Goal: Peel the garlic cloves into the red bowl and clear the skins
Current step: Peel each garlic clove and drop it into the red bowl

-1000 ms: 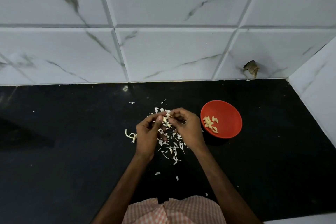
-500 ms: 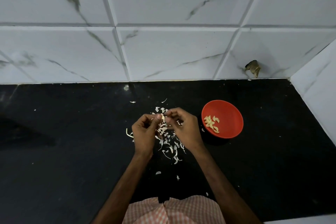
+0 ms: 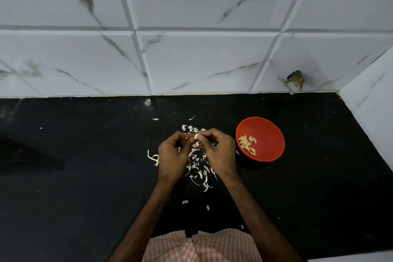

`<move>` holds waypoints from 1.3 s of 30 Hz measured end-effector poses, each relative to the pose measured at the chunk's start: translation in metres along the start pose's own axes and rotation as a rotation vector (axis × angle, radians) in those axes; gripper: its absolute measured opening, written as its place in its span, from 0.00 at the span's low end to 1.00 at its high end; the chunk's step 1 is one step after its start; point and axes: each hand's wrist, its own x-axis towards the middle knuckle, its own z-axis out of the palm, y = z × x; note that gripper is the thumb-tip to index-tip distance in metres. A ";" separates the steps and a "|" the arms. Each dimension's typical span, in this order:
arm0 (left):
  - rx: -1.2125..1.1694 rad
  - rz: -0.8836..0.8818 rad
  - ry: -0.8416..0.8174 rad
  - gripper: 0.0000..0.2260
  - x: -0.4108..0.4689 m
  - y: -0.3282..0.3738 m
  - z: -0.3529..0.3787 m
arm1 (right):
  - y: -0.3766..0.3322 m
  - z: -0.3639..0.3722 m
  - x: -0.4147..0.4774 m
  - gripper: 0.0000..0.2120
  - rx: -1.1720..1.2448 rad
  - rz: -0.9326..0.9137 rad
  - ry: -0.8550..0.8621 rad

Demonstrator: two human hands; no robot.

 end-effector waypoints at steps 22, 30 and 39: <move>0.697 0.325 -0.044 0.07 -0.004 0.004 -0.007 | -0.007 -0.017 0.013 0.07 0.113 0.256 -0.314; 0.603 0.316 -0.048 0.06 0.004 0.000 -0.007 | -0.011 -0.024 0.011 0.06 0.190 0.293 -0.372; 0.506 0.344 -0.041 0.05 0.000 -0.001 -0.002 | -0.014 -0.015 0.004 0.09 0.449 0.348 -0.210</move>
